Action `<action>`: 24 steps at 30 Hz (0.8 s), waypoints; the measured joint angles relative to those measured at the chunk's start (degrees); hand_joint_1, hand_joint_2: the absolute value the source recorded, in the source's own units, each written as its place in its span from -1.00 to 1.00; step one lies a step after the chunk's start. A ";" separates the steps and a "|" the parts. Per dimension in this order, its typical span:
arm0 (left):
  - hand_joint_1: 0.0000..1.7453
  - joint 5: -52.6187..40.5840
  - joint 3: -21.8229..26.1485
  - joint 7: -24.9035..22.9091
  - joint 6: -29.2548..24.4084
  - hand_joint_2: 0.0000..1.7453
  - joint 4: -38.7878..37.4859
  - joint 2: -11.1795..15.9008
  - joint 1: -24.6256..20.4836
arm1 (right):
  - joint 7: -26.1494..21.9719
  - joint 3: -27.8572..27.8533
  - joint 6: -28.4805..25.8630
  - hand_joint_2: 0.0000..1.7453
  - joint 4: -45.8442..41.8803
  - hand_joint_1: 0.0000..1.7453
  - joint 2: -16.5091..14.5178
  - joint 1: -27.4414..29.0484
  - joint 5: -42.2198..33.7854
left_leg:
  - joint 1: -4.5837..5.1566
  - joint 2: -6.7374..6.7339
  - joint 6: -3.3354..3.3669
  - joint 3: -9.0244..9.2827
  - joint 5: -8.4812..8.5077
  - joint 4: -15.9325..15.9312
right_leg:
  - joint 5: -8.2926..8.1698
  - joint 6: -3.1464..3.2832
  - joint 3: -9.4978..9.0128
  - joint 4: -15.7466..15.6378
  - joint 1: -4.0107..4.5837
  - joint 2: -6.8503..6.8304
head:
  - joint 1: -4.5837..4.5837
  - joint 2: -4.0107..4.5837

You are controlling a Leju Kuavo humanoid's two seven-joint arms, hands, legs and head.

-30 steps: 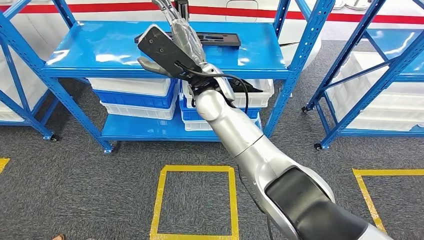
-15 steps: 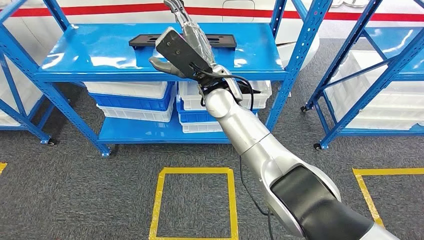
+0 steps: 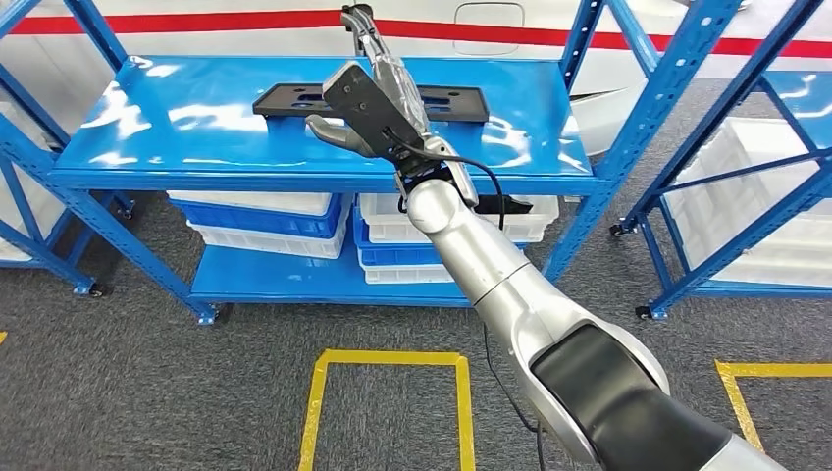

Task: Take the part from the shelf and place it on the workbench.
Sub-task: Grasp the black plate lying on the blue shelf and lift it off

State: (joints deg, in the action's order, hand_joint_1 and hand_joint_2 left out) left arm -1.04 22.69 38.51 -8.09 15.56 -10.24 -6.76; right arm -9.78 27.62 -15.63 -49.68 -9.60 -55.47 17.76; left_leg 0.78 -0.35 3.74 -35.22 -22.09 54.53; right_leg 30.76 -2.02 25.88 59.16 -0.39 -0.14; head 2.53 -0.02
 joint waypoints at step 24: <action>-1.00 -1.22 -0.98 -1.28 -1.67 -1.00 -0.95 0.30 -0.27 | -0.56 0.49 -0.93 1.00 1.55 -1.00 0.64 1.38 -0.66 | -2.46 0.00 -4.47 -3.82 -6.30 7.51 | -1.99 2.69 0.45 -3.84 -1.05 0.80 | -0.25 0.02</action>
State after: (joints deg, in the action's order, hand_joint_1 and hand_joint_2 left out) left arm -2.26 21.70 37.22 -9.75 14.61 -9.94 -7.03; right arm -10.34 28.11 -16.57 -48.13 -8.96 -54.09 17.10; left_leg -1.68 -0.35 -0.73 -39.04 -28.39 62.04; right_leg 28.77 0.67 26.33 55.32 -1.44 0.66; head 2.28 0.00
